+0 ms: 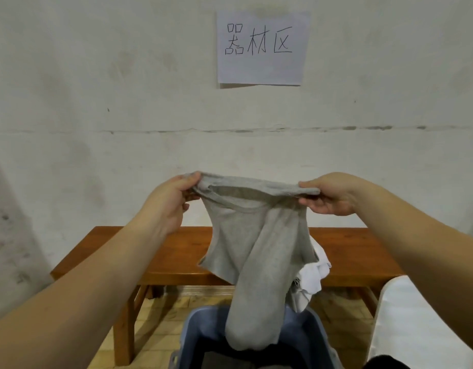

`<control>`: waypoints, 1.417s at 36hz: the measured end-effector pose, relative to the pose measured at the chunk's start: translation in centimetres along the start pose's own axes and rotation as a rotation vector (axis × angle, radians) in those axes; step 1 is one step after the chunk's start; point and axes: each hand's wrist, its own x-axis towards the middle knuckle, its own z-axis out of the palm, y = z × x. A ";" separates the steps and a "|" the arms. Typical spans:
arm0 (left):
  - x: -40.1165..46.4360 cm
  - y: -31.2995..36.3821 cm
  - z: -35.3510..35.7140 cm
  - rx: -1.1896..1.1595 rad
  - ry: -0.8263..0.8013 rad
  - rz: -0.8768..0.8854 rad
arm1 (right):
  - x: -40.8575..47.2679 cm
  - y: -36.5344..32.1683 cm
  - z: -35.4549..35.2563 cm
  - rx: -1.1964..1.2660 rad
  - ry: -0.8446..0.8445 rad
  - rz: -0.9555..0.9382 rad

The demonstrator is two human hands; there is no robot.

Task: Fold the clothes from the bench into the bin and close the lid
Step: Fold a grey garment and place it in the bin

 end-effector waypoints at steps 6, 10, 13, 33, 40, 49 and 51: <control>0.2 0.9 0.4 -0.053 -0.011 0.051 | 0.4 1.0 -0.3 -0.367 0.060 0.034; -0.1 1.2 0.4 -0.060 0.014 0.076 | 0.7 1.5 -0.6 -0.408 0.072 0.034; -0.2 1.4 0.1 0.012 -0.026 0.125 | 0.8 1.7 -1.1 -0.276 0.019 0.083; -0.2 3.1 -0.8 0.175 -0.006 0.236 | 0.2 2.1 -0.5 -0.199 0.080 -0.599; 0.3 2.5 -1.1 0.290 0.064 0.258 | -0.2 1.8 -0.3 -0.125 0.150 -0.674; 0.0 2.6 -0.5 0.573 0.101 0.389 | -0.1 2.1 -0.5 -0.107 -0.028 -0.683; -0.2 2.5 -0.3 0.639 0.140 0.425 | -0.1 1.9 -0.6 -0.140 0.001 -0.706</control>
